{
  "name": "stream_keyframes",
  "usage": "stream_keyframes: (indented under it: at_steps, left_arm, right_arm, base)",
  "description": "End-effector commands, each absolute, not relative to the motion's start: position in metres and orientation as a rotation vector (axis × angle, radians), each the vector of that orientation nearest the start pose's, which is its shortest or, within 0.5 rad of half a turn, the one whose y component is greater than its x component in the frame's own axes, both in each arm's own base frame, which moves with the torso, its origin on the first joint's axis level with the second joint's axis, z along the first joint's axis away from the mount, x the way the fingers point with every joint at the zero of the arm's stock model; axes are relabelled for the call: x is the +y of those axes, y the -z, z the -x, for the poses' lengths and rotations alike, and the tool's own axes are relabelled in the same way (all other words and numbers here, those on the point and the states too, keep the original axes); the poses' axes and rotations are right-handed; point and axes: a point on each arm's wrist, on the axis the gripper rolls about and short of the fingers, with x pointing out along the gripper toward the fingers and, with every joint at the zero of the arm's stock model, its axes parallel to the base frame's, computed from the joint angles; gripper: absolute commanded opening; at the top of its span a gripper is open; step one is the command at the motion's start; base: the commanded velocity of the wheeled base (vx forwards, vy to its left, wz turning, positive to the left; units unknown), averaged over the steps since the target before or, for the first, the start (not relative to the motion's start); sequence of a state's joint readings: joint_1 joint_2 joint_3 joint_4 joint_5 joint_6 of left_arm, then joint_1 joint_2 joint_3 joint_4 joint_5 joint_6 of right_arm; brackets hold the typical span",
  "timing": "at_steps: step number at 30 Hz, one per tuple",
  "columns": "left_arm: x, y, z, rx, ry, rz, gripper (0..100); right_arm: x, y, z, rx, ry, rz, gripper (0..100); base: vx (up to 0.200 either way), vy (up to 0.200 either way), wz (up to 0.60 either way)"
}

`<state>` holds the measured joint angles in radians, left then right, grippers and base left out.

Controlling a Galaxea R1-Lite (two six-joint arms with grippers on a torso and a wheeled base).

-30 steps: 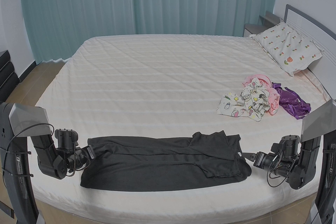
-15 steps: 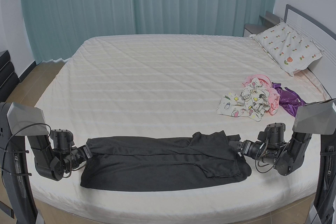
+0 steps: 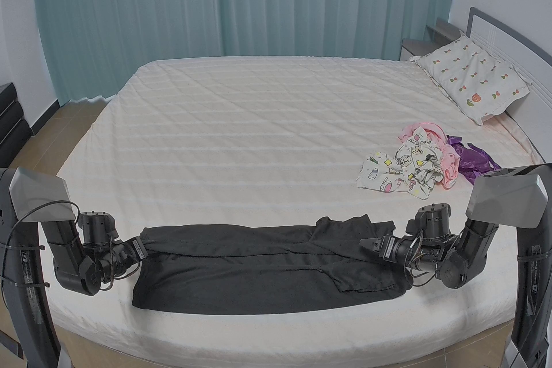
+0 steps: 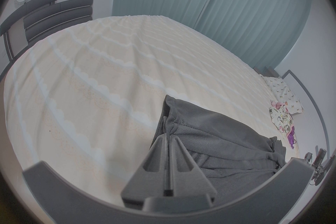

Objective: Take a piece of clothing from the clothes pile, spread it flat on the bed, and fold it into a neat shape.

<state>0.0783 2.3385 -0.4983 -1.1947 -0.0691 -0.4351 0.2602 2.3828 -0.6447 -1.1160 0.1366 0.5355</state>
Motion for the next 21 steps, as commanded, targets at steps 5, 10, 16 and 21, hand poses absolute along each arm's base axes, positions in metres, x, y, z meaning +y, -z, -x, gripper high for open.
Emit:
stream_keyframes:
  at_steps: [5,10,16,21]
  left_arm:
    - [0.024,0.035,-0.316,0.634,-0.151,0.468,0]
    - [0.024,0.035,-0.316,0.634,-0.152,0.469,0]
    - [0.024,0.036,-0.316,0.636,-0.151,0.468,0]
    - [0.024,0.036,-0.315,0.637,-0.153,0.469,0]
  right_arm:
    - [0.09,0.044,-0.332,0.736,-0.192,-0.468,100]
    - [0.092,0.054,-0.335,0.751,-0.193,-0.457,100]
    - [0.096,0.055,-0.338,0.754,-0.197,-0.452,0]
    - [0.087,0.052,-0.335,0.75,-0.176,-0.465,0]
  base:
    - [0.0,0.0,0.0]
    - [0.0,0.0,0.0]
    - [0.0,0.0,0.0]
    - [0.0,0.0,0.0]
